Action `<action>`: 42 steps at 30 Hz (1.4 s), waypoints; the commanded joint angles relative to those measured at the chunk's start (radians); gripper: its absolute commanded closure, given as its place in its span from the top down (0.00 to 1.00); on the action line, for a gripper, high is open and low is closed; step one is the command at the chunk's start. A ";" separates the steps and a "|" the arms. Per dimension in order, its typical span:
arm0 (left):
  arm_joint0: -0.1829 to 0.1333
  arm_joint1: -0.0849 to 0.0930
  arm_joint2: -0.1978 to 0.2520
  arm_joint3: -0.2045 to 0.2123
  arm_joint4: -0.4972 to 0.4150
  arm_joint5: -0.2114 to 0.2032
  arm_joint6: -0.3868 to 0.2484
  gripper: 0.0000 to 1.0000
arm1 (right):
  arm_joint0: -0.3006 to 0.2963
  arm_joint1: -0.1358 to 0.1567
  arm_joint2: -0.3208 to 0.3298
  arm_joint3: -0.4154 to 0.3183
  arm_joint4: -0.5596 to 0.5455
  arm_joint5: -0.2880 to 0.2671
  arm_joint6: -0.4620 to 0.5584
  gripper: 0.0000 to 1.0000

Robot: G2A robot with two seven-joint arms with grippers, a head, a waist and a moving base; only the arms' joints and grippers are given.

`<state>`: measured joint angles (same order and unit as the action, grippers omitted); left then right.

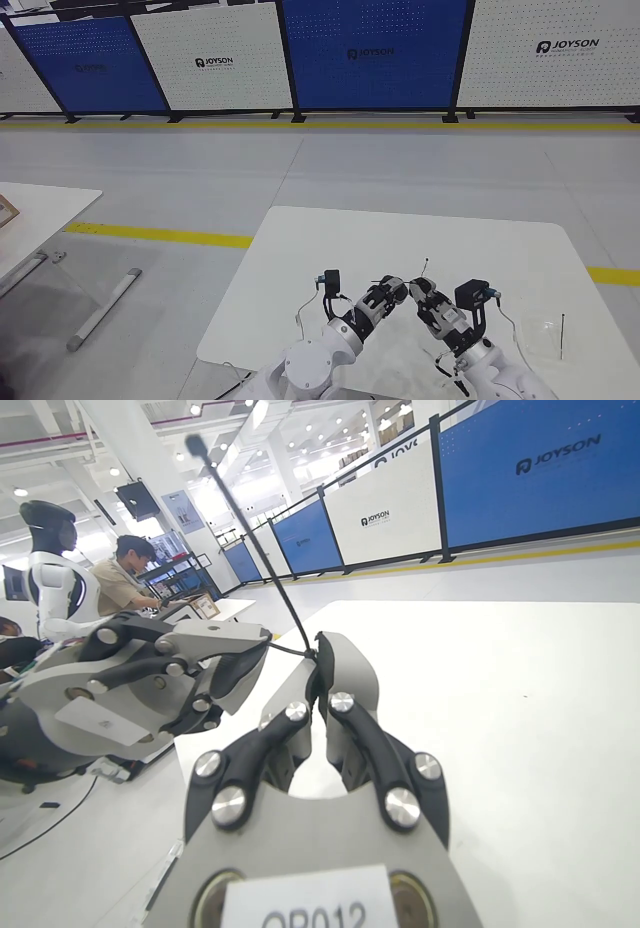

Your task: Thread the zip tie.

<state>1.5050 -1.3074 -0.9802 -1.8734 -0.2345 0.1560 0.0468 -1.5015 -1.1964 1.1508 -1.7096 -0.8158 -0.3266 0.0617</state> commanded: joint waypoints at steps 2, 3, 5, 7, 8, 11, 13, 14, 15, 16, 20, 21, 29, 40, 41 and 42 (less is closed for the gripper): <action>0.000 -0.001 0.002 -0.003 -0.002 -0.011 -0.003 0.00 | 0.000 -0.001 -0.001 0.002 -0.002 0.002 0.007 0.00; 0.002 -0.001 0.003 -0.003 0.000 -0.014 -0.004 0.00 | 0.002 -0.001 -0.004 0.003 -0.005 0.004 0.013 0.00; 0.002 -0.001 0.002 -0.004 0.001 -0.017 -0.005 0.00 | 0.005 -0.002 -0.008 0.004 -0.007 0.007 0.017 0.00; 0.003 -0.001 0.002 -0.003 0.000 -0.022 -0.007 0.00 | 0.007 -0.003 -0.010 0.005 -0.008 0.009 0.019 0.00; 0.003 -0.001 0.002 -0.004 -0.001 -0.025 -0.007 0.00 | 0.008 -0.003 -0.010 0.005 -0.009 0.009 0.019 0.00; 0.006 -0.001 -0.001 -0.004 -0.003 -0.033 -0.010 0.00 | 0.010 -0.004 -0.012 0.007 -0.012 0.011 0.025 0.00; 0.008 -0.001 -0.003 -0.005 -0.005 -0.040 -0.014 0.00 | 0.011 -0.005 -0.013 0.009 -0.014 0.012 0.029 0.00; 0.008 0.000 -0.003 -0.005 -0.005 -0.043 -0.015 0.00 | 0.012 -0.005 -0.014 0.009 -0.014 0.013 0.030 0.00; 0.009 0.000 -0.004 -0.006 -0.006 -0.046 -0.017 0.00 | 0.012 -0.005 -0.014 0.009 -0.015 0.013 0.031 0.00; 0.010 0.000 -0.004 -0.007 -0.006 -0.052 -0.020 0.00 | 0.012 -0.005 -0.014 0.009 -0.015 0.013 0.033 0.00; 0.015 0.000 -0.005 -0.011 -0.007 -0.068 -0.029 0.00 | 0.011 -0.005 -0.014 0.009 -0.018 0.011 0.037 0.00; 0.017 0.001 -0.006 -0.011 -0.007 -0.071 -0.030 0.00 | 0.010 -0.005 -0.014 0.008 -0.020 0.011 0.038 0.00; 0.028 0.002 -0.011 -0.022 -0.009 -0.093 -0.040 0.00 | 0.009 -0.006 -0.016 0.006 -0.030 0.011 0.051 0.00; 0.037 0.004 -0.020 -0.027 -0.020 -0.109 -0.045 0.00 | 0.010 -0.007 -0.015 0.008 -0.040 0.020 0.063 0.00; 0.038 0.004 -0.021 -0.028 -0.020 -0.110 -0.046 0.00 | 0.010 -0.007 -0.015 0.009 -0.041 0.021 0.064 0.00; 0.039 0.004 -0.021 -0.028 -0.020 -0.111 -0.046 0.00 | 0.010 -0.007 -0.015 0.009 -0.041 0.021 0.066 0.00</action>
<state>1.5426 -1.3036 -1.0010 -1.9008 -0.2551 0.0463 0.0009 -1.4912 -1.2036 1.1358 -1.7011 -0.8564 -0.3056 0.1257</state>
